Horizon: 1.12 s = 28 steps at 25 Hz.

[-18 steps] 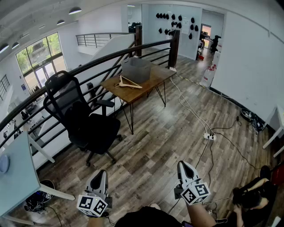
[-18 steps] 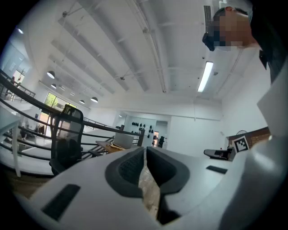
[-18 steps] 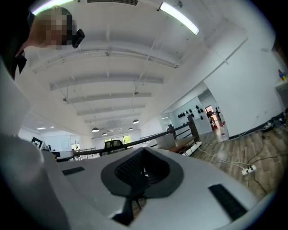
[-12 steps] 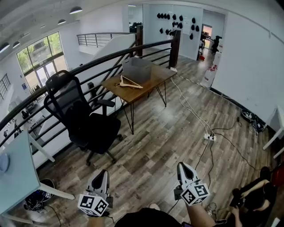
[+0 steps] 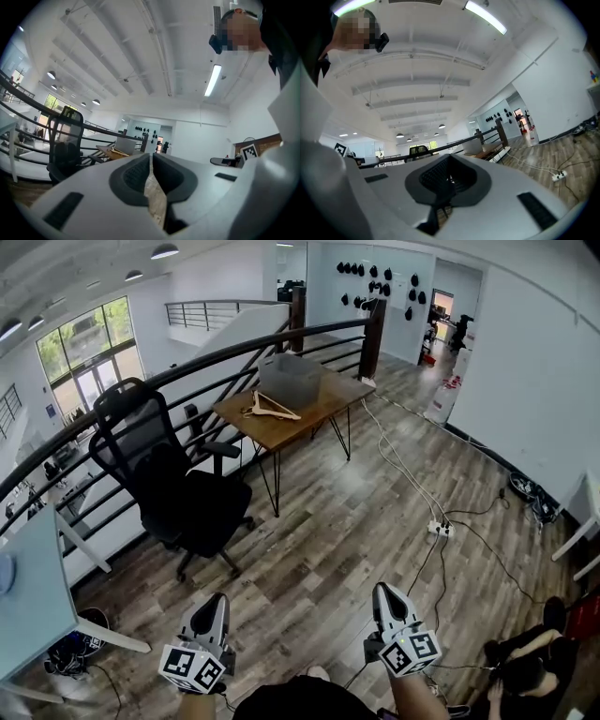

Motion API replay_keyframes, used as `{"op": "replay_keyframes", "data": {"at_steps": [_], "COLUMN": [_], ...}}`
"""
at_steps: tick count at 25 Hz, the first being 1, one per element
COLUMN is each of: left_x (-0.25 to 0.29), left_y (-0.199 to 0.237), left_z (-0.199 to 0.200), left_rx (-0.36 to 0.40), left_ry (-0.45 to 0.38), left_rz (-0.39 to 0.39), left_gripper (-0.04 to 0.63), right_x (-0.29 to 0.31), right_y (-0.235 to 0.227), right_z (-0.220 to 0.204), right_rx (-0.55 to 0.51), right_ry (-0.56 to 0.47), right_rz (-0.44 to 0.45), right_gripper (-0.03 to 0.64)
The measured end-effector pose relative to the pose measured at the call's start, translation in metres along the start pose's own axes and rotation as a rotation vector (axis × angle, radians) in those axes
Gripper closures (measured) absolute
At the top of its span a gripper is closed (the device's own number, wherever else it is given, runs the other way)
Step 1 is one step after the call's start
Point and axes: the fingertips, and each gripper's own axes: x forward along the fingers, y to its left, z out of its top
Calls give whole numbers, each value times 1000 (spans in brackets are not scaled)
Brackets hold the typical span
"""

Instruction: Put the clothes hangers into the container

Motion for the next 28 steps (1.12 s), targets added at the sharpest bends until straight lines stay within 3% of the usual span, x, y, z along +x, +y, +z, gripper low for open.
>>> {"op": "replay_keyframes", "data": {"at_steps": [7,12,16,17,19,21,28], "left_x": [16,30,45,49,56,60,67], "left_y": [-15,-29,-43,-48,-56,-64,-85], "left_z": [-1,1,5,4,-1,-5,-17], "left_rx": [10,31,51,55,55,53,48], "left_ry": [15,7,-10,-11,-12,-16,-4], "left_rz": [-18,-5,15,21,40,62,112], "left_gripper": [565,563,558,538,424,355,281], "right_x": [6,15,18,17,17,15,12], "right_y": [-7,-15,-22,-26,-37,-48,-75], "right_z": [11,18,32,35,38,39,37], "right_rx": [18,27,8,-3,-13,-4,10], "right_ry": [-31,-31,-43,-45,-41,-36,-35], "right_rz": [25,69,110,121,137,146,150], "right_gripper": [616,518,492,469,441,415,364]}}
